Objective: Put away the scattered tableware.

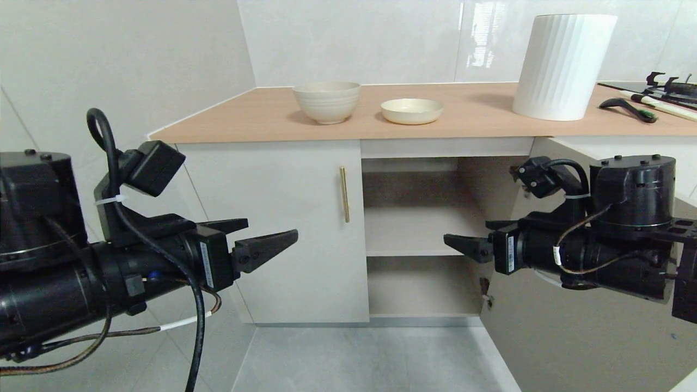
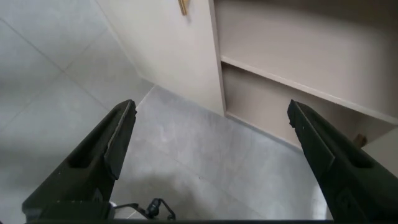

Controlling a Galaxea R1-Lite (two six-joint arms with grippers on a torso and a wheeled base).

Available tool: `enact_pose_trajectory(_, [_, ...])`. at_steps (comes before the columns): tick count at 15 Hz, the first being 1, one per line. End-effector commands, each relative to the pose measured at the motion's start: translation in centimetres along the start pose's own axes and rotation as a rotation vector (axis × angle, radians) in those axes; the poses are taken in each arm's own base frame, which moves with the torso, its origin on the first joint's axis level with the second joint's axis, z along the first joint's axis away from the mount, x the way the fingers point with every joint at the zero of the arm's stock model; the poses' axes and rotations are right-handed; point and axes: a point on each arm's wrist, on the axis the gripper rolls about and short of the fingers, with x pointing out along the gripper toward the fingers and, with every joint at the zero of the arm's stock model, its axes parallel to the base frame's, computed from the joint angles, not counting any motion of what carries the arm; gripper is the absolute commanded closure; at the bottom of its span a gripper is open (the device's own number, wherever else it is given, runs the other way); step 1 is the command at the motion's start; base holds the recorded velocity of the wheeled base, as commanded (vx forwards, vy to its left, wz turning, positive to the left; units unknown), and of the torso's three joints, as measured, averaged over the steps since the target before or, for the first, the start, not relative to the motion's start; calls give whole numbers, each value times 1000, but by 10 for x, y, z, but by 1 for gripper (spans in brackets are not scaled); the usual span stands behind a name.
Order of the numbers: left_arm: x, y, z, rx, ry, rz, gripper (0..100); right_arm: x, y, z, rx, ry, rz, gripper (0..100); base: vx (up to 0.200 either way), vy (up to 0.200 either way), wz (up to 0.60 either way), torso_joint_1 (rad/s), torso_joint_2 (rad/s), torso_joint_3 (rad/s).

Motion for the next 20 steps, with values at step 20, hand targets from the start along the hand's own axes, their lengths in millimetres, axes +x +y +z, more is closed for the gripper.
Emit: enact_pose_trajectory(20, [-20,0,10,59,-96,174,0,-9,12,20,-16,-89,-27,0,0,0,0,0,0,0])
